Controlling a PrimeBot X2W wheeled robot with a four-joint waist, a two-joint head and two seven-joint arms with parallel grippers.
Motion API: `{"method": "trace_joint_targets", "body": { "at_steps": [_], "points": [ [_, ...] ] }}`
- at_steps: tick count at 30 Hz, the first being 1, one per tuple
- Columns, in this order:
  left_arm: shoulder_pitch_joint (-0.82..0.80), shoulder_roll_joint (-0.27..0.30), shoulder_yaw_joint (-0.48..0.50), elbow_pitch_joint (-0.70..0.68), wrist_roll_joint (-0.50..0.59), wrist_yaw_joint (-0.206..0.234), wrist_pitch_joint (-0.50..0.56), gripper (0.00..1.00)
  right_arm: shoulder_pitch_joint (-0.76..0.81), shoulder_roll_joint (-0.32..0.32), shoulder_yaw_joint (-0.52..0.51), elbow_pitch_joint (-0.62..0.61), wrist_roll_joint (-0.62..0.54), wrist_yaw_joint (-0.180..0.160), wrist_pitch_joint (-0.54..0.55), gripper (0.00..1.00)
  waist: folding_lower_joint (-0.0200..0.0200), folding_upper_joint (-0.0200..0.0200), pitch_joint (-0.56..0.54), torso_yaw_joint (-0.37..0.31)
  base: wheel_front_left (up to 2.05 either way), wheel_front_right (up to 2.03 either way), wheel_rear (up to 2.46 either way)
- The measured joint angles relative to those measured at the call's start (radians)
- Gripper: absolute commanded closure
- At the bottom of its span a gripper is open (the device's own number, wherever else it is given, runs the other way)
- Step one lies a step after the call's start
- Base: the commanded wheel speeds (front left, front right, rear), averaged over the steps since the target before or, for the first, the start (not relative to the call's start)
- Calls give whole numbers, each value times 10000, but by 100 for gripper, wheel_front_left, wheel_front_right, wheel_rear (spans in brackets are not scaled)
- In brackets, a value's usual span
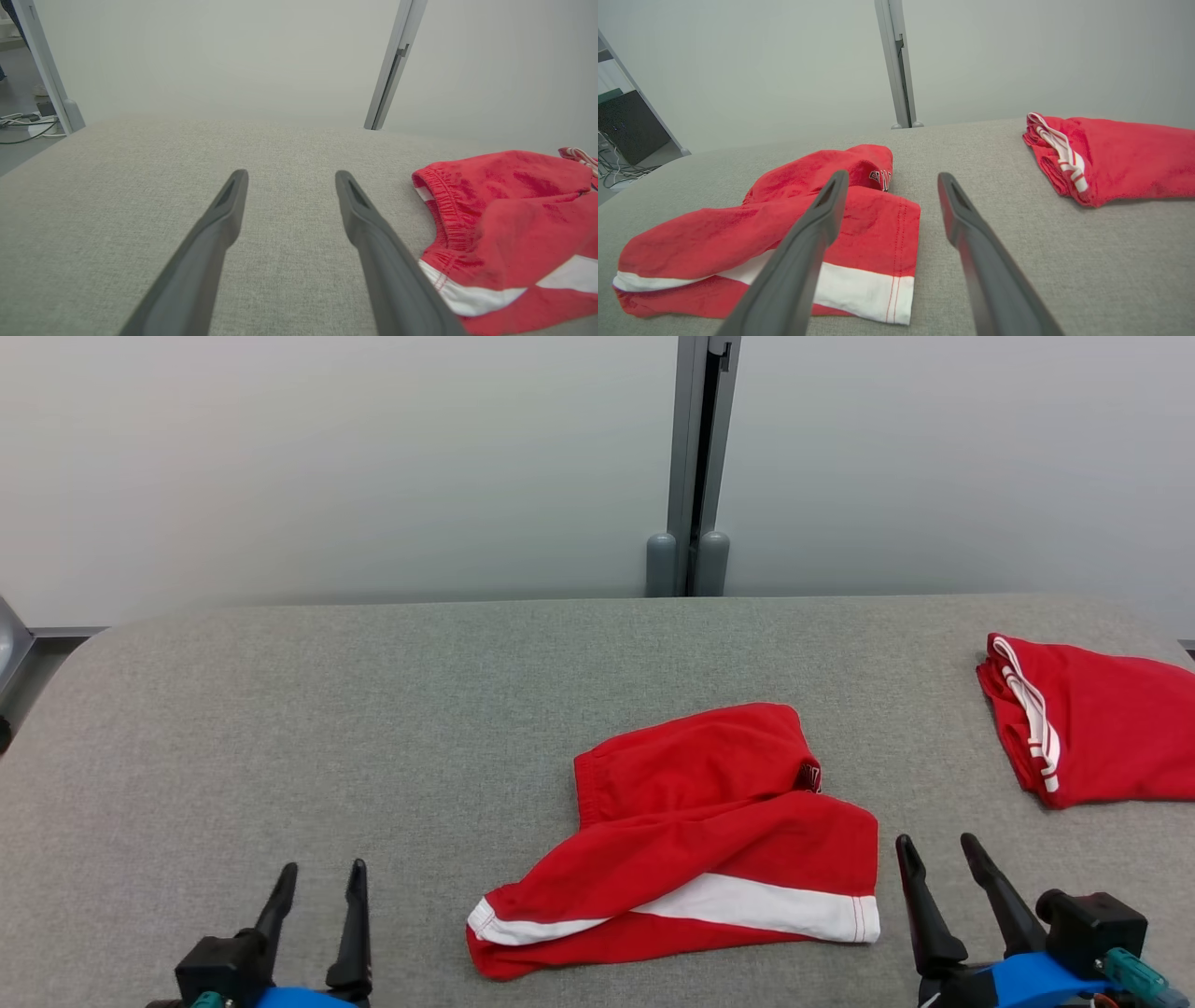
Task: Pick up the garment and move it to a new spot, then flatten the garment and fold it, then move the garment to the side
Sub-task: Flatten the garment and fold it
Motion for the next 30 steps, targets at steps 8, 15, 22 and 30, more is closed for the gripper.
{"method": "trace_joint_targets", "body": {
  "at_steps": [8,15,22,30],
  "points": [
    [-5,46,-1198,117,-178,-773,527,0,111,0,27,414,272,0,1463,0,0,0,74,-94,0,0,0],
    [-222,255,-2372,581,-495,-884,1241,0,195,0,117,965,453,0,2372,0,0,0,139,-180,0,0,0],
    [-648,439,-3237,963,-656,-897,1325,0,-313,-4,362,1676,441,-2,2734,0,0,0,222,-270,0,0,0],
    [-1244,378,-3545,1586,-458,-928,1143,0,-1205,2,546,2644,462,0,3162,0,0,0,457,-186,0,0,0]
  ]
}}
